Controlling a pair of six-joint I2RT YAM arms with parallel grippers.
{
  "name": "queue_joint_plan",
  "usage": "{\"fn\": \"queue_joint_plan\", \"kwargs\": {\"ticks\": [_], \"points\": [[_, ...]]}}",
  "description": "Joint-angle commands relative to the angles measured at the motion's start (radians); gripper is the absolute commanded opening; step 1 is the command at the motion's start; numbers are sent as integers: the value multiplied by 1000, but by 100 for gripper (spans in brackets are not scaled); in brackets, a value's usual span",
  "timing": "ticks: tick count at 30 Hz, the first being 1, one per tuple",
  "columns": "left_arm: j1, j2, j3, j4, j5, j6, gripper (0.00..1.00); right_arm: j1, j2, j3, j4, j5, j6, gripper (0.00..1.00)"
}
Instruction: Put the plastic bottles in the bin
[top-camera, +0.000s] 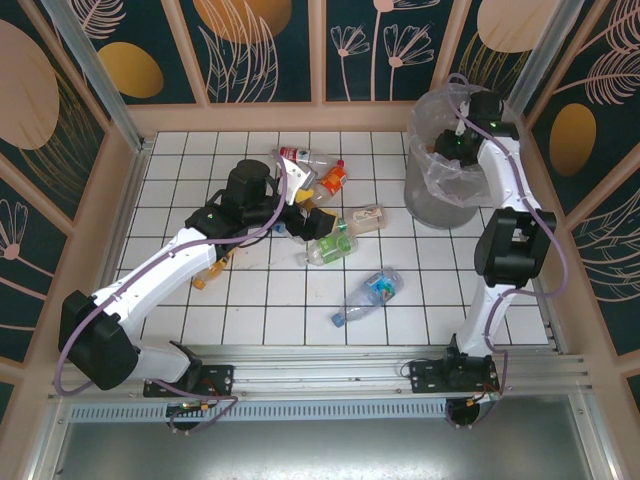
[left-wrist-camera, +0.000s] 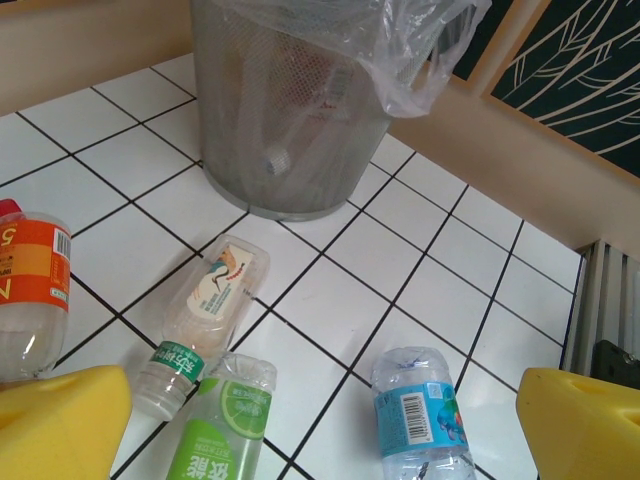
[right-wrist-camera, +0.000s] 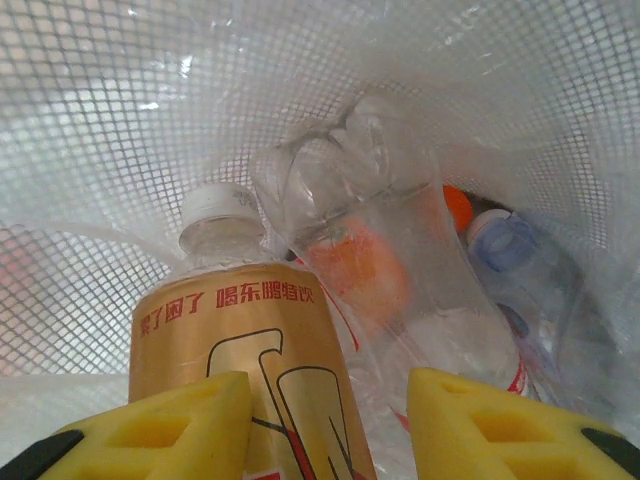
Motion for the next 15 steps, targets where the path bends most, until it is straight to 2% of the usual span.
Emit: {"fn": "queue_joint_plan", "kwargs": {"ticks": [1, 7, 11, 15], "points": [[5, 2, 28, -6, 23, -13, 99, 9, 11, 11, -68, -53, -25, 46], [4, 5, 30, -3, 30, -19, 99, -5, -22, 19, -48, -91, -2, 46], [4, 4, 27, -7, 22, -11, 99, -36, -97, -13, 18, -180, 39, 46], [4, 20, 31, -41, -11, 22, 99, -40, -184, -40, 61, -168, 51, 48]]}}
